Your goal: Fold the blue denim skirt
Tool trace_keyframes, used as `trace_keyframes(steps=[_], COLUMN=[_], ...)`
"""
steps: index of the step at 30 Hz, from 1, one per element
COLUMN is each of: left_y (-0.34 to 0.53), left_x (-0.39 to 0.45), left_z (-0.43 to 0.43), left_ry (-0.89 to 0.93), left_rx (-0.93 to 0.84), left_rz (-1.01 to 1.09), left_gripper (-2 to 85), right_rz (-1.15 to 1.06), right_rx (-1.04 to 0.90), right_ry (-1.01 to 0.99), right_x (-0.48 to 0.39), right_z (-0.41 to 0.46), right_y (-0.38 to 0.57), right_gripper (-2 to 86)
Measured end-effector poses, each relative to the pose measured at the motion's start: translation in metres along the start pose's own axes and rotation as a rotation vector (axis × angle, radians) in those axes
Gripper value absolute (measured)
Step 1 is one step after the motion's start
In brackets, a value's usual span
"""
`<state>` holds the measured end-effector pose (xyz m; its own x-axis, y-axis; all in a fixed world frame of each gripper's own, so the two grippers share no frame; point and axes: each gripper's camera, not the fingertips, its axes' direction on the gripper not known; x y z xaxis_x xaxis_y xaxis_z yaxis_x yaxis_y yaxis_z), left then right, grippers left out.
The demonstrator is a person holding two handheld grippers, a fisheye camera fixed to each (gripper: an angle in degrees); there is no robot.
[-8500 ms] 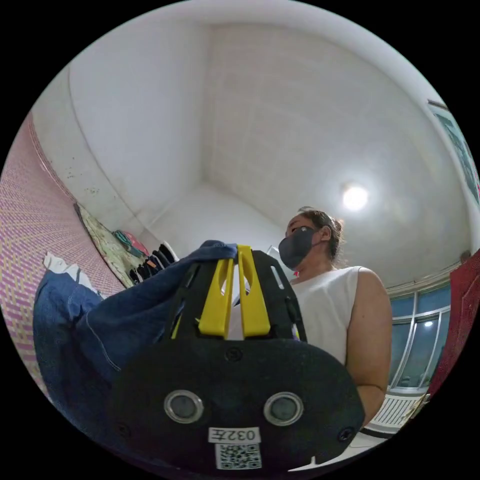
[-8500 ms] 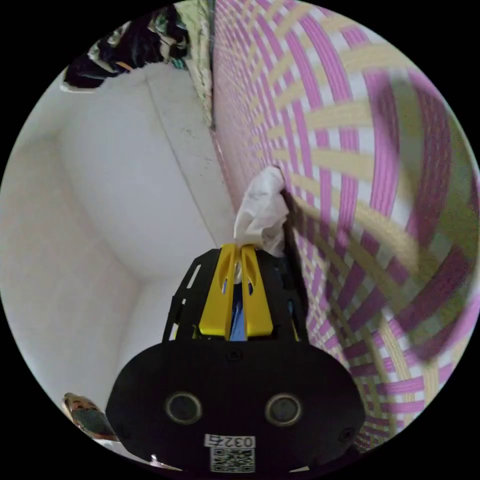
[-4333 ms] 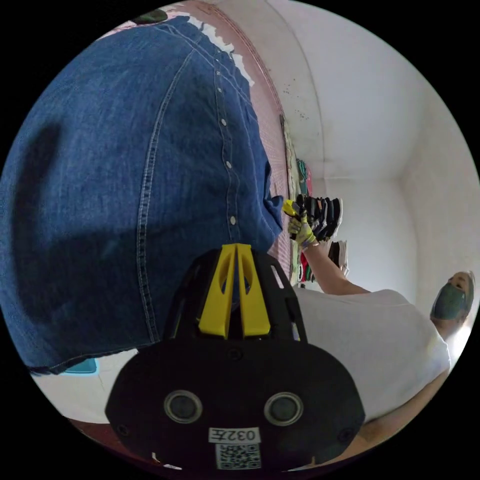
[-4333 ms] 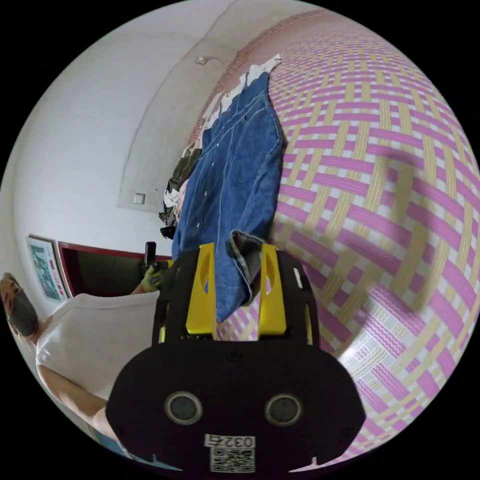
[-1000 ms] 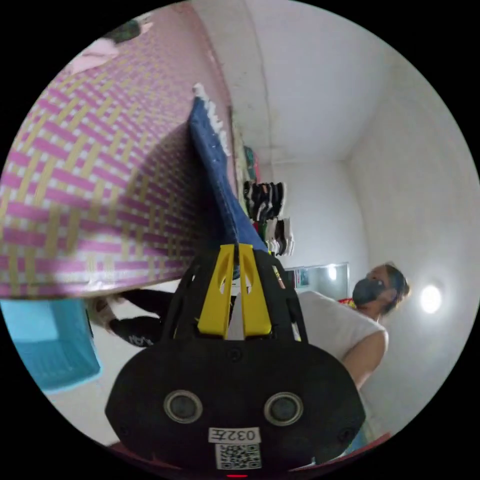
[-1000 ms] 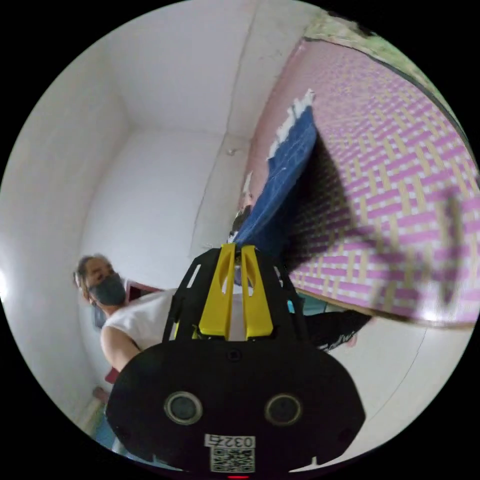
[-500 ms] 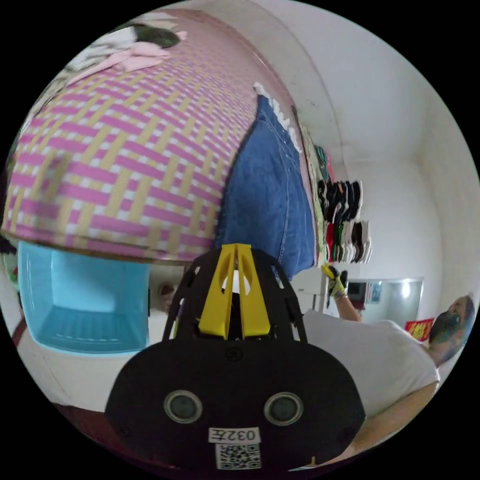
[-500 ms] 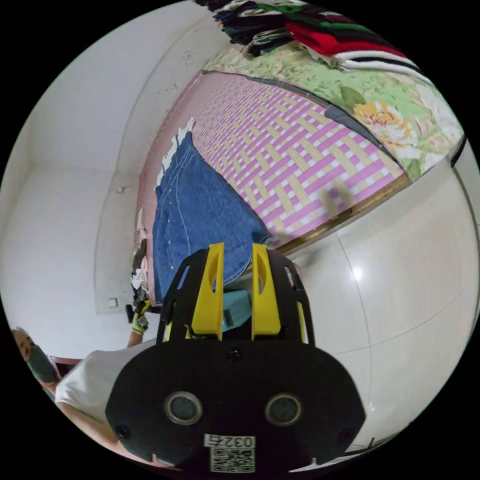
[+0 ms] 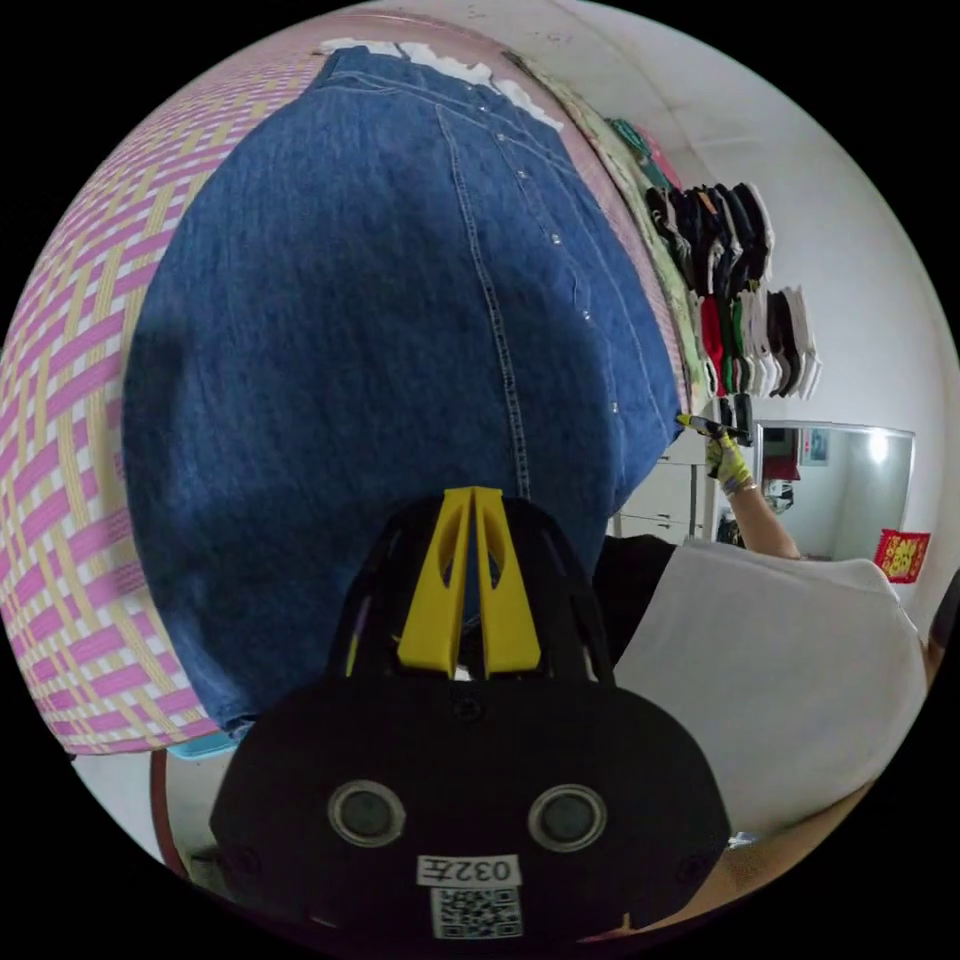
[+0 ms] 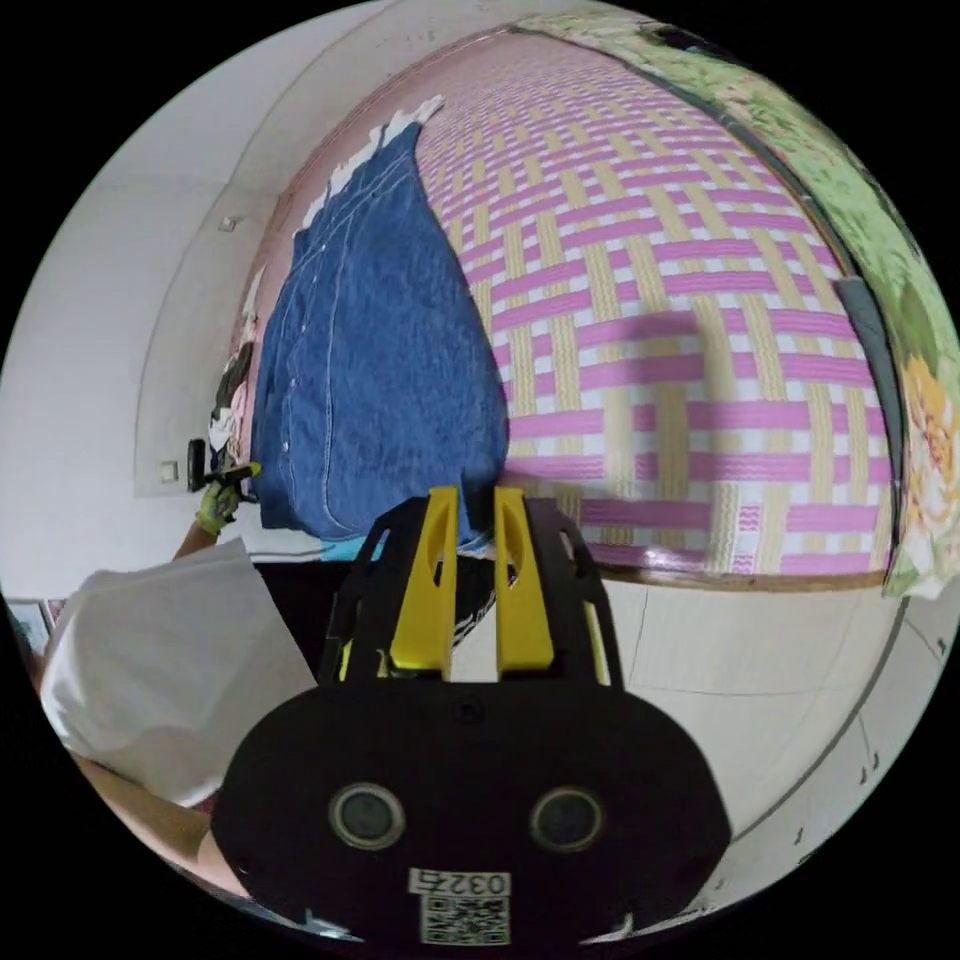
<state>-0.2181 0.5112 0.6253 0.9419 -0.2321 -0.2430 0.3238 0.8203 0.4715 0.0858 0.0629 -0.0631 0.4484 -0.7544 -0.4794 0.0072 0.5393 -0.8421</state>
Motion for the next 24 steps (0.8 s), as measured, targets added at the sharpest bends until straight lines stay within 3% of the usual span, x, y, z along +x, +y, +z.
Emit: trace_keyframes(steps=[3, 6, 12, 15, 19, 21, 24], left_y=[-0.013, -0.02, -0.053, -0.096, -0.19, -0.23, -0.286], left_x=[0.007, 0.022, 0.078, 0.131, 0.226, 0.269, 0.336], left_z=[-0.003, -0.012, -0.029, -0.045, -0.032, -0.019, 0.007], left_ry=[0.0, 0.015, -0.028, 0.008, -0.02, -0.076, -0.315], left_rx=[-0.033, -0.048, -0.06, 0.038, -0.003, -0.054, -0.177], left_rz=[-0.054, -0.118, -0.175, -0.095, 0.067, 0.119, 0.202], left_gripper=[-0.9, -0.9, -0.9, -0.9, -0.9, -0.9, -0.9], right_rz=[-0.066, -0.044, 0.041, 0.093, 0.061, 0.051, 0.041], right_rx=[-0.069, 0.032, 0.123, 0.214, 0.158, 0.153, 0.102], right_ry=[-0.013, -0.043, -0.143, -0.175, -0.196, -0.204, -0.17], right_x=[-0.004, 0.007, 0.038, 0.048, 0.042, 0.035, 0.021], right_z=[0.003, -0.019, -0.028, -0.037, -0.017, -0.013, -0.004], right_y=[-0.002, 0.011, 0.037, 0.05, 0.045, 0.043, 0.04], right_gripper=[0.3, 0.1, 8.8, 9.8, 8.5, 7.1, 3.8])
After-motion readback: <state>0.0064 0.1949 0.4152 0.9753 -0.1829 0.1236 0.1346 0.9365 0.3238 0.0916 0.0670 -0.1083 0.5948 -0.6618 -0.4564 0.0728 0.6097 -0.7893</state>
